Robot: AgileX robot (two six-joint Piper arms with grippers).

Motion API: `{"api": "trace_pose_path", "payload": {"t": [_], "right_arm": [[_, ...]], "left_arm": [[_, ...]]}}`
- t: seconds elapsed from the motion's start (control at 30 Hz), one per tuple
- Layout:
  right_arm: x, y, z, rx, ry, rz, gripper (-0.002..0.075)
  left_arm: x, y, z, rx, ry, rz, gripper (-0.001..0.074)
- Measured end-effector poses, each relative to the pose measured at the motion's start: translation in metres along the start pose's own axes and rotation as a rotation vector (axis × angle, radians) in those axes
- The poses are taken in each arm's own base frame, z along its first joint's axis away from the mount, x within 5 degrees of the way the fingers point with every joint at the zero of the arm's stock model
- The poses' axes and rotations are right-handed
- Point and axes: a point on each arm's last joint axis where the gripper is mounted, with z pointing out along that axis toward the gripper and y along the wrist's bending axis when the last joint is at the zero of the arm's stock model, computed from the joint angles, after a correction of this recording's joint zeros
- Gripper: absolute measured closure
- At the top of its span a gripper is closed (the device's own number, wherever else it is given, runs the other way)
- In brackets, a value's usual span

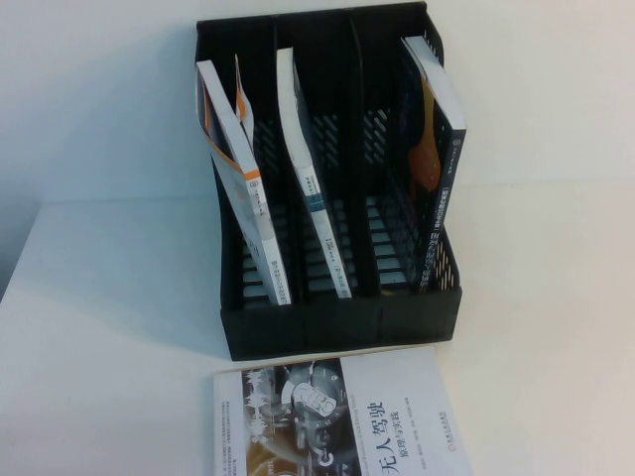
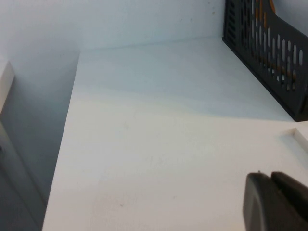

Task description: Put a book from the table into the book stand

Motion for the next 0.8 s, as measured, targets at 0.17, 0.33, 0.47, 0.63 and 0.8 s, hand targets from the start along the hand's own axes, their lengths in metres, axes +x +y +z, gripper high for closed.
{"api": "trace_pose_path", "payload": {"t": [0.17,0.33,0.47,0.63,0.8], "right_arm": [[0.0000,0.0000,0.0000,0.000,0.000,0.000,0.0728],[0.0000,0.0000,0.0000,0.000,0.000,0.000,0.0728],[0.0001,0.0001,0.0000,-0.001,0.002,0.001,0.0728],[0.0001,0.0001,0.0000,-0.001,0.002,0.001,0.0728],[0.0001,0.0001,0.0000,-0.001,0.002,0.001,0.0728]], "left_arm": [[0.0000,0.0000,0.0000,0.000,0.000,0.000,0.0738],[0.0000,0.0007,0.0000,-0.007,0.000,0.015,0.0738],[0.0002,0.0023,0.0000,-0.025,0.003,0.027,0.0738],[0.0004,0.0042,-0.0001,-0.046,0.004,-0.005,0.0738],[0.0004,0.0055,-0.0002,-0.060,0.005,0.013,0.0738]]}}
